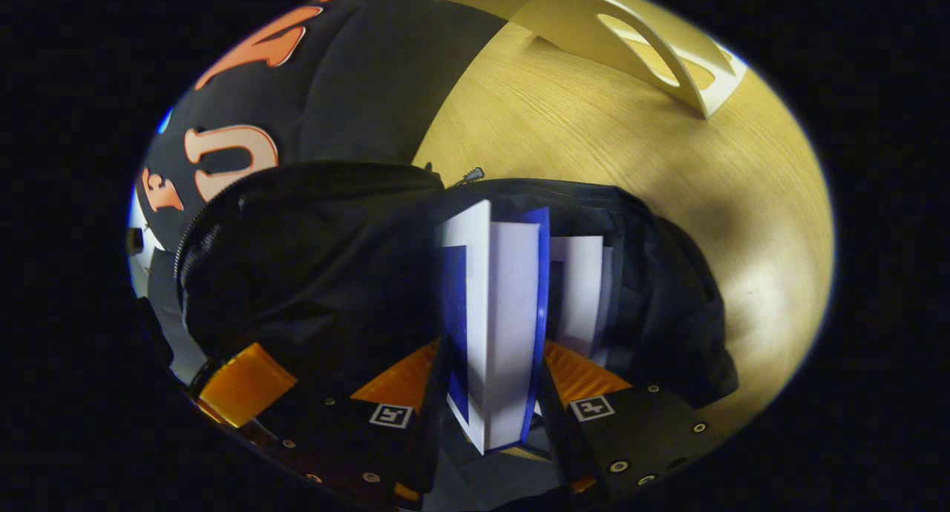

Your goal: Open the schoolbag, grab two books from the bookshelf and put them into the schoolbag.

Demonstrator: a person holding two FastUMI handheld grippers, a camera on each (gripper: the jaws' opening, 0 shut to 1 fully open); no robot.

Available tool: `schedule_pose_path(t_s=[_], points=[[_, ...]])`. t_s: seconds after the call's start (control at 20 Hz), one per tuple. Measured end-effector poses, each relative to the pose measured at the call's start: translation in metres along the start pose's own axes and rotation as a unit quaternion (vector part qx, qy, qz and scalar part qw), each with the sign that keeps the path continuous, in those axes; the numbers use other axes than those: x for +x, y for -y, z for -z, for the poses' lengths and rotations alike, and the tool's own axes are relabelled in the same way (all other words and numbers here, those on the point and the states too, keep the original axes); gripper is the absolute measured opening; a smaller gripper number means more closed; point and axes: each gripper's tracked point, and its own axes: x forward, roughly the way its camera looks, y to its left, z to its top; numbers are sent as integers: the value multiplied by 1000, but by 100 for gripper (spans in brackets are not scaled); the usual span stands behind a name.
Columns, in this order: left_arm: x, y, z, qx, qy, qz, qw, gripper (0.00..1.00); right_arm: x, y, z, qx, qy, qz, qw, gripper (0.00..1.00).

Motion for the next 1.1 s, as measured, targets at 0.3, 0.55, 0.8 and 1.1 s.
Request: schedule_pose_path(t_s=[0.3, 0.55, 0.8, 1.1], points=[[9, 5, 10, -15, 2, -35, 999, 6, -42, 19, -17, -66, 1, 30, 997, 97], [17, 23, 15, -34, 2, -61, 998, 13, -91, 46, -48, -105, 29, 59, 992, 98], [32, 57, 20, -46, 4, -63, 997, 53, -143, 67, -83, -136, 62, 78, 986, 98], [45, 99, 3, -48, 34, -77, 995, 86, -202, 87, -124, -172, 113, 109, 973, 98]])
